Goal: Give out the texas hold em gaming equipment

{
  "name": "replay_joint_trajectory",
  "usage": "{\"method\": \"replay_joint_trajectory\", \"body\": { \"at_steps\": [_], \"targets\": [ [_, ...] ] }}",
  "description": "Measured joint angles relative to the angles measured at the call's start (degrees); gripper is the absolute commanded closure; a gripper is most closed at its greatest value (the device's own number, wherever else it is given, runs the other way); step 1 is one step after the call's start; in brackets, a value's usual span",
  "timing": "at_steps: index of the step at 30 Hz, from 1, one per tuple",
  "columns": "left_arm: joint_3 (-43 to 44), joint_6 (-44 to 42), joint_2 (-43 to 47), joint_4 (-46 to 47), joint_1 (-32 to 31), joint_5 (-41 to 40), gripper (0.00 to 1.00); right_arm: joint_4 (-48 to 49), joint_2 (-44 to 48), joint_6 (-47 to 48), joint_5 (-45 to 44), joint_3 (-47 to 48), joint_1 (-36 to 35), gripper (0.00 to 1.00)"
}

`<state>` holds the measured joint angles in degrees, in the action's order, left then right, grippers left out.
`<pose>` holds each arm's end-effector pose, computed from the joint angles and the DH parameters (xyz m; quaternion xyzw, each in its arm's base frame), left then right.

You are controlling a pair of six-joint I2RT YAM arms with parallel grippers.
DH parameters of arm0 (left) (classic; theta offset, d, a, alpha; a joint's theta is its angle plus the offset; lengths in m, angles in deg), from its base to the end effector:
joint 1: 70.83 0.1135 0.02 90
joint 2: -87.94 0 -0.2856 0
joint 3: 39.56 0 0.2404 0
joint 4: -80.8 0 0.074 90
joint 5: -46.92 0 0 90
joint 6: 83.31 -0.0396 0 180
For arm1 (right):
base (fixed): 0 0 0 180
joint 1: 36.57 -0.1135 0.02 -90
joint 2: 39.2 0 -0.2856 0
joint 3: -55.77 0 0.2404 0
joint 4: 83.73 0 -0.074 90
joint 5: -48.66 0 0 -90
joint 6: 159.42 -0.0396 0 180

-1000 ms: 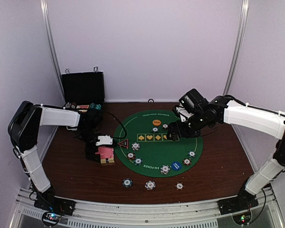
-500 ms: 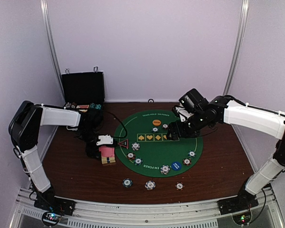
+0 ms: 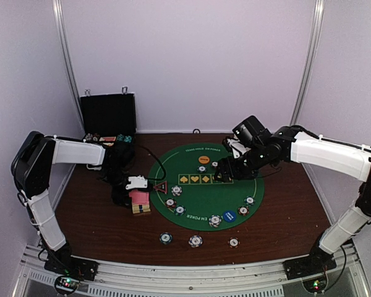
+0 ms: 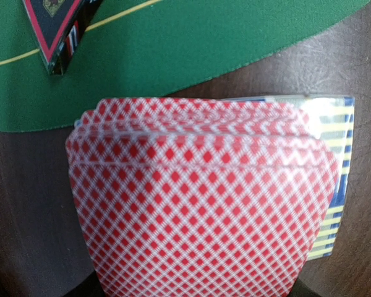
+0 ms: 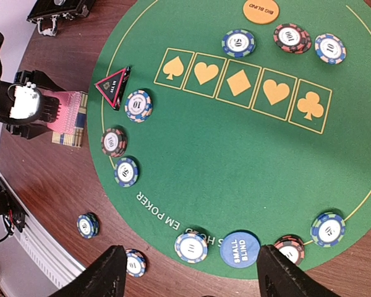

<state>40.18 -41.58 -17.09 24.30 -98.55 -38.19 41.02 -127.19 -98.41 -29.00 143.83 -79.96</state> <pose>0.2885 -0.1554 0.1743 0.6159 0.7834 -0.0291 0.0780 0.2229 0.2224 0.3067 -0.1508 0.9371 0.2584 0.1795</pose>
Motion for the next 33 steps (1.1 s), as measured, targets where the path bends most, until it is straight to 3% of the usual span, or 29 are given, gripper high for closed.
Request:
{"method": "replay_joint_trajectory", "body": {
  "at_steps": [5, 11, 33],
  "targets": [
    [0.0, 0.4, 0.1, 0.0, 0.0, -0.3, 1.00, 2.4, -0.3, -1.3, 1.9, -1.1, 0.0, 0.23],
    [0.0, 1.0, 0.5, 0.2, 0.0, -1.2, 1.00, 7.8, -2.6, -4.1, 6.0, -2.5, 0.0, 0.18],
    [4.7, 4.4, 3.6, -4.6, 0.0, 2.5, 1.00, 27.1, -13.1, -14.9, 20.6, -3.0, -1.2, 0.19]
  ]
}}
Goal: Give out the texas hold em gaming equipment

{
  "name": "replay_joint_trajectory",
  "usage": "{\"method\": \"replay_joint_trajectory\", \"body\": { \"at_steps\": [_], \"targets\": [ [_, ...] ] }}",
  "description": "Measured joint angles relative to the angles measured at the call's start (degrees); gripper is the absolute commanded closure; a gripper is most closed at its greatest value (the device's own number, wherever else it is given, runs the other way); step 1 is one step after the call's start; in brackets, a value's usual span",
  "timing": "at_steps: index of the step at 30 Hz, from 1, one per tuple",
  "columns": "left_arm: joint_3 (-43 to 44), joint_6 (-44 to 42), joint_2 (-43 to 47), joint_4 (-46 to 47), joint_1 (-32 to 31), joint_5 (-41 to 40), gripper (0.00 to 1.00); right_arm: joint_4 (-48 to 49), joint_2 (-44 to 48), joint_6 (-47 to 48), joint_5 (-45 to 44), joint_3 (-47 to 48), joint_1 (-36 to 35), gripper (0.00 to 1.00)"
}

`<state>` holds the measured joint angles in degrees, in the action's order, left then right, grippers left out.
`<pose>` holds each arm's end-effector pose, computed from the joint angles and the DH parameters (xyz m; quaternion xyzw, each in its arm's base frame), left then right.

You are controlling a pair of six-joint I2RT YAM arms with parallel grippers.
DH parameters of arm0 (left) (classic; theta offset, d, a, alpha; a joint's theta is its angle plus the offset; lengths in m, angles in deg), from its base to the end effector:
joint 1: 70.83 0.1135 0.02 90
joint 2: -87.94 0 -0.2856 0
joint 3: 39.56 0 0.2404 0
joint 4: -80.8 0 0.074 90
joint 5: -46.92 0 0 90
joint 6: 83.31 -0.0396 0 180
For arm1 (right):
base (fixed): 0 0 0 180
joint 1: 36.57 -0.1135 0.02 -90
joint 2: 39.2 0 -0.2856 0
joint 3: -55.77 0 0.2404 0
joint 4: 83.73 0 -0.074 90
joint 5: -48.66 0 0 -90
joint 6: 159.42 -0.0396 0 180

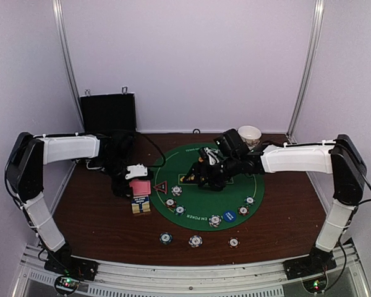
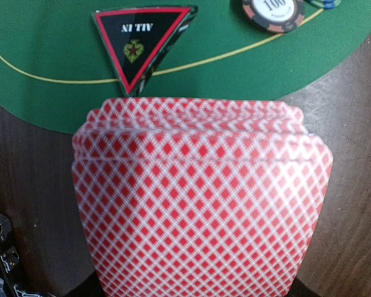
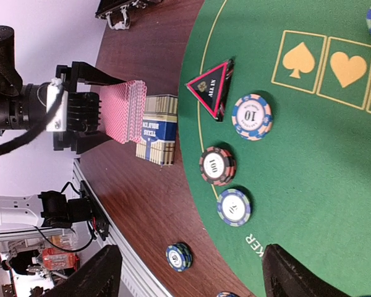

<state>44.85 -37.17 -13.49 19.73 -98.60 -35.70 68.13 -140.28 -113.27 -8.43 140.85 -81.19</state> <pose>0.2895 -0.1582 0.2122 0.5862 0.8010 -0.0489 0.1115 0.2575 0.2843 0.2528 -0.1163 0.8825 0.4476 0.0857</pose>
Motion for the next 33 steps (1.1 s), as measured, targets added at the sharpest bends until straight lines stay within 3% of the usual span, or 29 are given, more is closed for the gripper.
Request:
{"method": "replay_joint_trajectory", "body": {
  "at_steps": [19, 33],
  "targets": [
    [5.6, 2.5, 3.0, -6.4, -2.4, 3.9, 1.00, 35.3, -18.9, -24.8, 13.3, 5.3, -2.9, 0.21],
    [6.6, 3.2, 3.5, -7.5, -3.4, 4.1, 1.00, 44.6, -25.0, -32.8, 15.3, 10.3, -3.9, 0.30]
  ]
}}
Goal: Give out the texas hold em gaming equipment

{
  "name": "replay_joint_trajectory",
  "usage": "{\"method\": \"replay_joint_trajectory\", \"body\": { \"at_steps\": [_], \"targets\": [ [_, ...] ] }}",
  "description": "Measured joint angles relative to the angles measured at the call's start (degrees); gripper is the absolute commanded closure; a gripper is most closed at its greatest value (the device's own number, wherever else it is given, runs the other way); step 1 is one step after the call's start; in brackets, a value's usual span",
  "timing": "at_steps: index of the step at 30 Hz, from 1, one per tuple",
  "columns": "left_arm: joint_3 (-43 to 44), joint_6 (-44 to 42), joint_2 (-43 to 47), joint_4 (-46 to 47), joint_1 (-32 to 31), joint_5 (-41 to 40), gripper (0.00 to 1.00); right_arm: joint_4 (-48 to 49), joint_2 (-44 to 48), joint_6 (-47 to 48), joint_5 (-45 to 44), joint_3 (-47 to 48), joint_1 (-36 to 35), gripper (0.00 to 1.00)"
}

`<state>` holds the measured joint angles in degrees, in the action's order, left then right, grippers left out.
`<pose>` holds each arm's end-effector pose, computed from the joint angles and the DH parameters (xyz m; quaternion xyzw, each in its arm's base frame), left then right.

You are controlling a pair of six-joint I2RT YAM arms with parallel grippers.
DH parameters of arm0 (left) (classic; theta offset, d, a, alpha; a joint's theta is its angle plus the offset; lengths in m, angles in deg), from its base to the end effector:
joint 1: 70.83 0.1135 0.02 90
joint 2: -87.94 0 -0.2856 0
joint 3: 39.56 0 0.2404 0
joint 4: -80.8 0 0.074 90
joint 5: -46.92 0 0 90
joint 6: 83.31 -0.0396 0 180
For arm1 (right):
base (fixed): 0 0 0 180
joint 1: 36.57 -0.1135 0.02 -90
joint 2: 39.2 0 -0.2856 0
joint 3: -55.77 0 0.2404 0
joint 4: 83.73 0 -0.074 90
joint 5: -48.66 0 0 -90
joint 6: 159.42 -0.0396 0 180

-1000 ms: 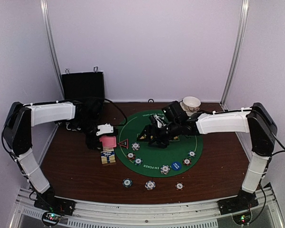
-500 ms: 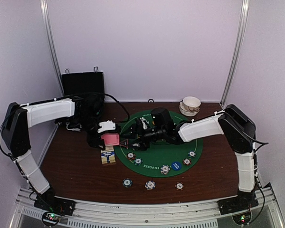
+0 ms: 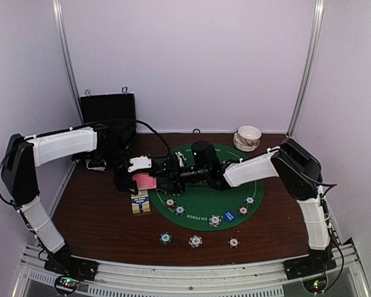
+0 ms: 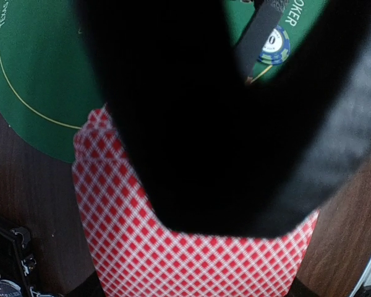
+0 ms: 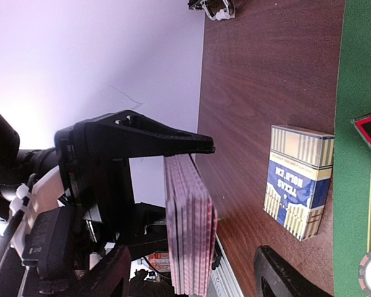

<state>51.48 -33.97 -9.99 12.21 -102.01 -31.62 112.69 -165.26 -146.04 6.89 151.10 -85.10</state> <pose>0.2751 -0.1757 0.2583 0.5893 0.7919 -0.0883 0.1335 0.3037 0.3882 0.1967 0.0683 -0.7600 -0.6457 0.0285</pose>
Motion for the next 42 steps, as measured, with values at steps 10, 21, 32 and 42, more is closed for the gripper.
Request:
{"method": "replay_joint_trajectory", "body": {
  "at_steps": [10, 21, 32, 42],
  "targets": [
    [0.8, 0.3, 0.0, -0.3, -0.6, 0.0, 1.00, 2.8, -3.8, -3.3, 1.1, 3.1, -1.7, 0.37],
    [1.0, 0.5, 0.2, -0.6, -1.6, -0.1, 1.00, 5.7, -5.2, -6.6, 2.1, 5.0, -2.3, 0.73],
    [2.6, 0.9, 0.2, -1.7, -2.0, -0.8, 0.02, 9.6, -5.6, -9.4, 2.4, 5.1, -2.4, 1.00],
    [3.8, 1.8, 4.1, -2.4, -2.3, 6.2, 0.03, 15.3, -5.6, -12.6, 3.8, 3.9, -2.4, 1.00]
  ]
}}
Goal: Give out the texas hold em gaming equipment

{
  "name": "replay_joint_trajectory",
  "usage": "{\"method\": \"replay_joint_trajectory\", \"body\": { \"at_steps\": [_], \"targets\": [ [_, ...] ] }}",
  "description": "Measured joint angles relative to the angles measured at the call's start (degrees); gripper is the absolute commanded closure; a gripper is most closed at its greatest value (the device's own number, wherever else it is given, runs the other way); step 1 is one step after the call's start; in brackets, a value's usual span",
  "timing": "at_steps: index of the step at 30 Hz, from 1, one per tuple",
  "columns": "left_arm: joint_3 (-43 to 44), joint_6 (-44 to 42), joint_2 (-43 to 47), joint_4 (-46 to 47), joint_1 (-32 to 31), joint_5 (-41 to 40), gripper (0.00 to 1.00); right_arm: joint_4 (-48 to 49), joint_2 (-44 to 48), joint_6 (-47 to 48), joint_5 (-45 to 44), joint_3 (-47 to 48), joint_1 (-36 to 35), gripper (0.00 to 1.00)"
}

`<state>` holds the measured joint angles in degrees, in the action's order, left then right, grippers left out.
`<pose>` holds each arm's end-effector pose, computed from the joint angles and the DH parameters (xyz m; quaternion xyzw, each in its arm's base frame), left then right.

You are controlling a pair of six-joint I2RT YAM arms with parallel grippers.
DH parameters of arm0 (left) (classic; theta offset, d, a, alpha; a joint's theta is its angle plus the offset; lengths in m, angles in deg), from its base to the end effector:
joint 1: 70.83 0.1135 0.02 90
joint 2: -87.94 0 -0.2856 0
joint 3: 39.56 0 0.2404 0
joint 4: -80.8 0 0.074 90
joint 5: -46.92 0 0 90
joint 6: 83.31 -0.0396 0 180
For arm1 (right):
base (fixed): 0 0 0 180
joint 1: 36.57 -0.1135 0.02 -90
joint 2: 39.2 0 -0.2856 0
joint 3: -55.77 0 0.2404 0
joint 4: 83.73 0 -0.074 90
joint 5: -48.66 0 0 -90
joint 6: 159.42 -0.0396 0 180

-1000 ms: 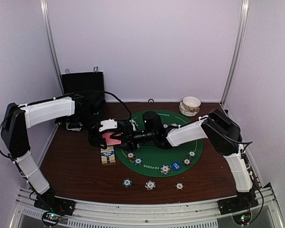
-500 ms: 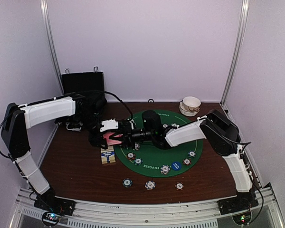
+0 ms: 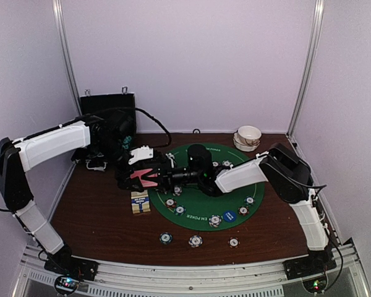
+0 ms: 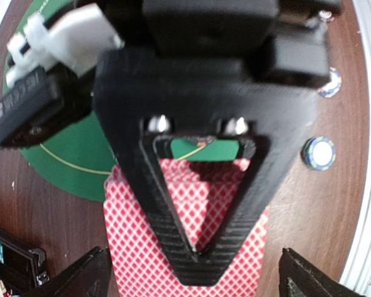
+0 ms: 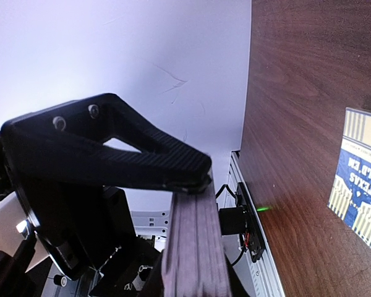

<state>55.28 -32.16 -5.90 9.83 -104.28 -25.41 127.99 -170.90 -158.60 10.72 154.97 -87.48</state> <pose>0.2585 -0.1852 0.2977 0.5956 0.7700 -0.1430 0.1788 0.2980 0.4164 0.1962 0.0815 -0.7054 -0.6998 0.0783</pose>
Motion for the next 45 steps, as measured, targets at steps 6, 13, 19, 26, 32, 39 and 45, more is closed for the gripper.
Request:
{"method": "replay_joint_trajectory", "body": {
  "at_steps": [6, 13, 19, 26, 32, 39, 45],
  "targets": [
    [0.1, -0.7, 0.1, -0.8, 0.0, 2.9, 0.02, 2.3, 0.0, -1.3, 0.8, -0.9, 0.0, 1.00],
    [-0.2, -0.7, 0.1, -0.3, 0.0, 3.1, 0.02, 3.9, 0.0, -2.3, 0.7, -1.9, 0.0, 1.00],
    [-2.5, -0.7, 0.1, 1.5, 0.0, 1.9, 0.03, 5.0, 0.0, -2.7, 0.7, -1.9, 0.0, 1.00],
    [-3.1, -0.2, 0.1, 4.4, 0.0, 0.1, 0.09, 5.0, 0.0, -2.8, 0.7, -1.9, 0.0, 1.00],
    [-3.1, -0.3, 0.1, 4.5, 0.0, 0.2, 0.31, 4.9, 0.0, -2.7, 0.7, -1.9, 0.0, 1.00],
    [-3.1, -0.5, 0.1, 4.3, 0.0, -0.2, 0.45, 1.6, 0.7, -0.1, 0.3, -1.7, 0.0, 0.86],
    [-3.1, -0.5, 0.1, 4.4, -0.1, 0.0, 0.56, -3.9, 1.7, 3.6, 0.2, -1.3, 0.0, 0.57]
  ]
}}
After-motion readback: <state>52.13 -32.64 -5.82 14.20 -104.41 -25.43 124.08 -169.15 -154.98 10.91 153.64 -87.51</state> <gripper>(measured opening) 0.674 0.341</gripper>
